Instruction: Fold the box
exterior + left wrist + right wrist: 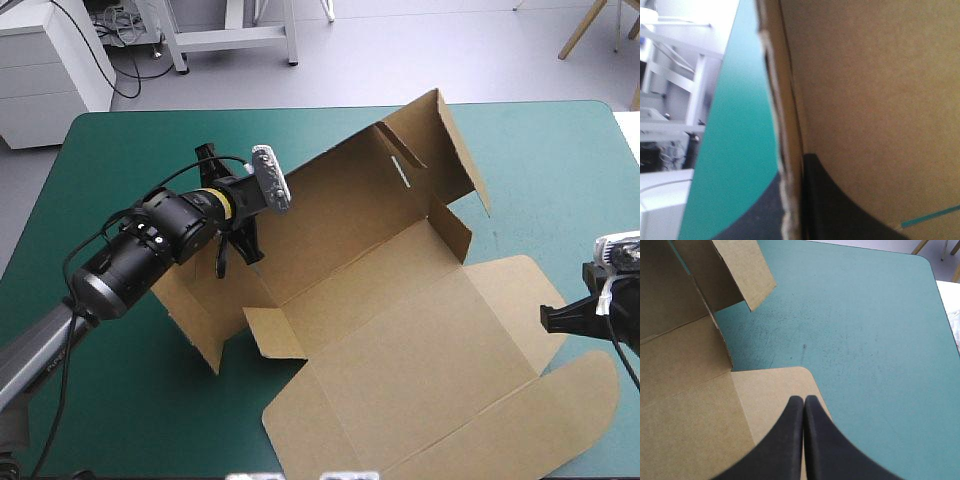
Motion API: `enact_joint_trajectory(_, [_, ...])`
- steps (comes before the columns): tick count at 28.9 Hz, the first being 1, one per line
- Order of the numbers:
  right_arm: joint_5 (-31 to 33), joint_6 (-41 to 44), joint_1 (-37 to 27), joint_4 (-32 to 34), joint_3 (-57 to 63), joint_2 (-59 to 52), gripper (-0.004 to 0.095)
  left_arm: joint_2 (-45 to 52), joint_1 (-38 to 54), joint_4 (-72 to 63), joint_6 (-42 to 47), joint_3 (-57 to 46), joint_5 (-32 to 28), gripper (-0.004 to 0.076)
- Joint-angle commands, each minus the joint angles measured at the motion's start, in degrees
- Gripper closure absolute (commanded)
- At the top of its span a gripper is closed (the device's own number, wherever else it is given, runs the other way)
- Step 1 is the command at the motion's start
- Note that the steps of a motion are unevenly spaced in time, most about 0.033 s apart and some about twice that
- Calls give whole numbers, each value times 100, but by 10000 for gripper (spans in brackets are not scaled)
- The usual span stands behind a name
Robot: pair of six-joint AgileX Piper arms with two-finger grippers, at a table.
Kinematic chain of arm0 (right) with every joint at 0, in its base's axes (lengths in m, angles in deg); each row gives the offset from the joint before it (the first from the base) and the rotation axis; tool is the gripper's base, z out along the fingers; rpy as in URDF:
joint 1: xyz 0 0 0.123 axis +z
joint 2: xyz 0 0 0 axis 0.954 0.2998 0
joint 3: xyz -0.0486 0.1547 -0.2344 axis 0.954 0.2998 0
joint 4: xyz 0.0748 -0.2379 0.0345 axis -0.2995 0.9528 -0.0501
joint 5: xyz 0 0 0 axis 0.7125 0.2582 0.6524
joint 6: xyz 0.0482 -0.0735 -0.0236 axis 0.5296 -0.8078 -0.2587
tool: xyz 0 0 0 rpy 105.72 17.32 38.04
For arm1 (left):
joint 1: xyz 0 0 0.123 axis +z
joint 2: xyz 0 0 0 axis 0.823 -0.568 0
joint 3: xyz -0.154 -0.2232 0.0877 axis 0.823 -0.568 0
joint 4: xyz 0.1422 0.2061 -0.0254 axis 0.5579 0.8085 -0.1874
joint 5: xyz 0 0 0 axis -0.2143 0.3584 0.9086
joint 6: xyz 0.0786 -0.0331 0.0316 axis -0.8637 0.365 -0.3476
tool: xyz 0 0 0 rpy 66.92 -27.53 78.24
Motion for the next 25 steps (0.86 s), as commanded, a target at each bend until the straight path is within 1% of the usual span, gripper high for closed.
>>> enact_joint_trajectory(1, [-342, 66, -52, 48, -183, -9, 927, 115, -447, 930, 58, 202, -681, 734])
enact_joint_trajectory(5, [-355, 137, -52, 48, -183, -9, 928, 4, -864, 1383, 74, 202, -669, 734])
enact_joint_trajectory(7, [-368, 191, -52, 48, -183, 2, 927, -63, -1044, 1674, 262, 202, -669, 734])
enact_joint_trajectory(9, [-394, 263, -52, 48, -183, 12, 927, -98, -1253, 2321, 948, 174, -629, 734])
enact_joint_trajectory(10, [-394, 263, -52, 44, -183, 12, 927, -98, -1327, 2566, 1143, 162, -600, 734])
enact_joint_trajectory(15, [-432, 295, -52, -195, -183, 12, 927, -107, -1774, 4190, 2286, -7, -157, 734])
enact_joint_trajectory(18, [-431, 295, -52, -319, -183, 12, 927, -107, -1987, 4703, 2676, -288, 10, 734])
enact_joint_trajectory(22, [-431, 263, -52, -442, -183, 12, 927, -107, -2184, 5061, 2899, -850, -5, 734])
enact_joint_trajectory(25, [-431, 295, -52, -513, -183, 12, 927, -107, -2375, 5721, 3776, -1247, 112, 734])
